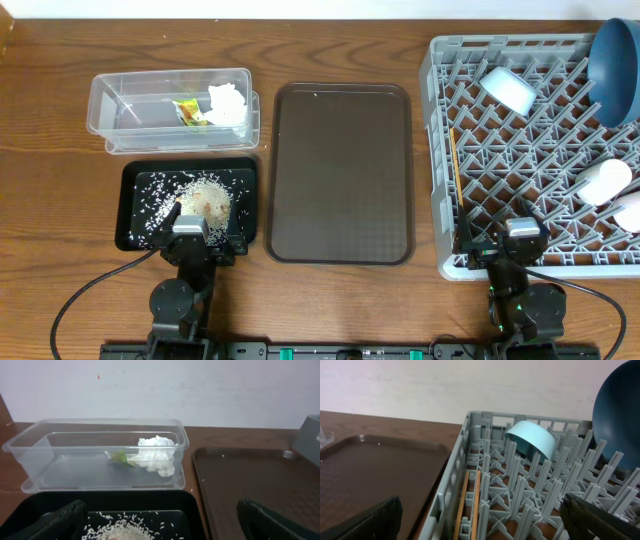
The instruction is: Sort waste into correct bins and load items into the dishwasher rack
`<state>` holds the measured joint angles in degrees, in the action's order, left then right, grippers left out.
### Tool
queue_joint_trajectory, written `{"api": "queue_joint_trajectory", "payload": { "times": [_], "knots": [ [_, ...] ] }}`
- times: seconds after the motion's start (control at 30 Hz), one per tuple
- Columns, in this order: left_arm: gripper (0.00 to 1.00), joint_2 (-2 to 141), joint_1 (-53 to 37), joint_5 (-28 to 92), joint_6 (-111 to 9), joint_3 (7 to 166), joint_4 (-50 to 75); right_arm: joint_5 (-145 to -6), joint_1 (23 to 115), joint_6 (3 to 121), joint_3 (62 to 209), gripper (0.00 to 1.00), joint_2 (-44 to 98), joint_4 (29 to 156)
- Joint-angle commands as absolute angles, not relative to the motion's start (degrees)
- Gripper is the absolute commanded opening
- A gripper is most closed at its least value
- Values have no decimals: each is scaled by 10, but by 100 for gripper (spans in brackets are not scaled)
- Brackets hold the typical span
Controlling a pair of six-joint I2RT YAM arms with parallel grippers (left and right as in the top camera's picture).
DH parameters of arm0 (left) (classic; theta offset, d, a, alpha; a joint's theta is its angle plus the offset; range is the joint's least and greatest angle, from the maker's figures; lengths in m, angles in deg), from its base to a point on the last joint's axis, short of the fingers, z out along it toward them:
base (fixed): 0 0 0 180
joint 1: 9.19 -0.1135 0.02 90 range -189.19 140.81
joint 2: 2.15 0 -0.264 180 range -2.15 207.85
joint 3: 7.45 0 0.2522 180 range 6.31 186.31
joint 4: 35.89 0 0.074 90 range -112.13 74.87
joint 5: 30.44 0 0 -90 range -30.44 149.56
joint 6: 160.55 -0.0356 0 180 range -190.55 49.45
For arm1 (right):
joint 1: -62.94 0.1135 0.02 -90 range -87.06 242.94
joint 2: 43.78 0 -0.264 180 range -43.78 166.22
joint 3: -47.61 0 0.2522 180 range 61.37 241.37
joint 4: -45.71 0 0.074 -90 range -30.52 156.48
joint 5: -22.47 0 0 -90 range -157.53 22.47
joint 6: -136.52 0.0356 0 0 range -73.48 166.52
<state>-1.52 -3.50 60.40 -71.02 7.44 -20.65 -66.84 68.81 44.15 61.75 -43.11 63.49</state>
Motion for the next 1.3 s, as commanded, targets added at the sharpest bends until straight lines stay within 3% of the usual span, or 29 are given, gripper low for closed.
{"api": "queue_joint_trajectory", "payload": {
  "times": [0.0, 1.27],
  "knots": [
    [98, -20, -34, 619, -745, 65, -179, -665, 692, 437, 617, 99, -435, 637],
    [98, -20, -52, 602, -748, 65, -180, -665, 692, 437, 617, 99, -435, 637]
  ]
}}
